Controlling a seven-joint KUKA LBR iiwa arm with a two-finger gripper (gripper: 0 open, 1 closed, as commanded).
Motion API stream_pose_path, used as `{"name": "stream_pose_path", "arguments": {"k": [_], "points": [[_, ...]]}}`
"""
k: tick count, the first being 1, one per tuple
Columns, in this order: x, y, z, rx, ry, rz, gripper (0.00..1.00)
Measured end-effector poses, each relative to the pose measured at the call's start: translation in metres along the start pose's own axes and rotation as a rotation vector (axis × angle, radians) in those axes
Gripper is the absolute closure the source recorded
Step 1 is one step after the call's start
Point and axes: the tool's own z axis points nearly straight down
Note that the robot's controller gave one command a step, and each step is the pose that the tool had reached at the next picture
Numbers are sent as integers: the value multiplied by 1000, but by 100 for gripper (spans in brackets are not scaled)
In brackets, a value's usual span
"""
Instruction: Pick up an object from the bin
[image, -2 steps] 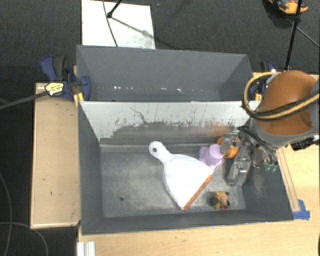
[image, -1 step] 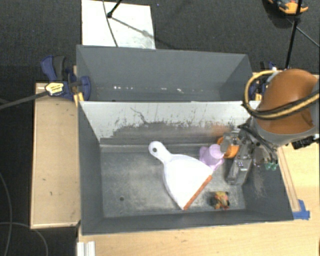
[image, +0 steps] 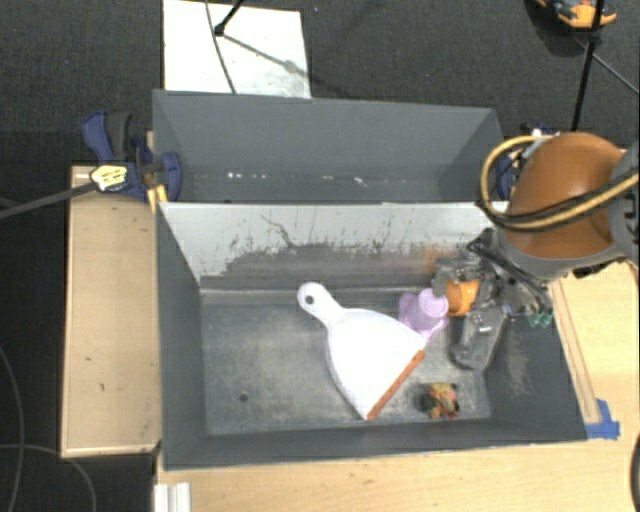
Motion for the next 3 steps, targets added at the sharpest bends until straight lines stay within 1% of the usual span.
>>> {"name": "stream_pose_path", "arguments": {"k": [1, 2, 3], "points": [[-13, -2, 27, -4, 8, -314, 0], [-17, 0, 41, -4, 8, -476, 0], [-24, 0, 52, -5, 7, -352, 0]]}}
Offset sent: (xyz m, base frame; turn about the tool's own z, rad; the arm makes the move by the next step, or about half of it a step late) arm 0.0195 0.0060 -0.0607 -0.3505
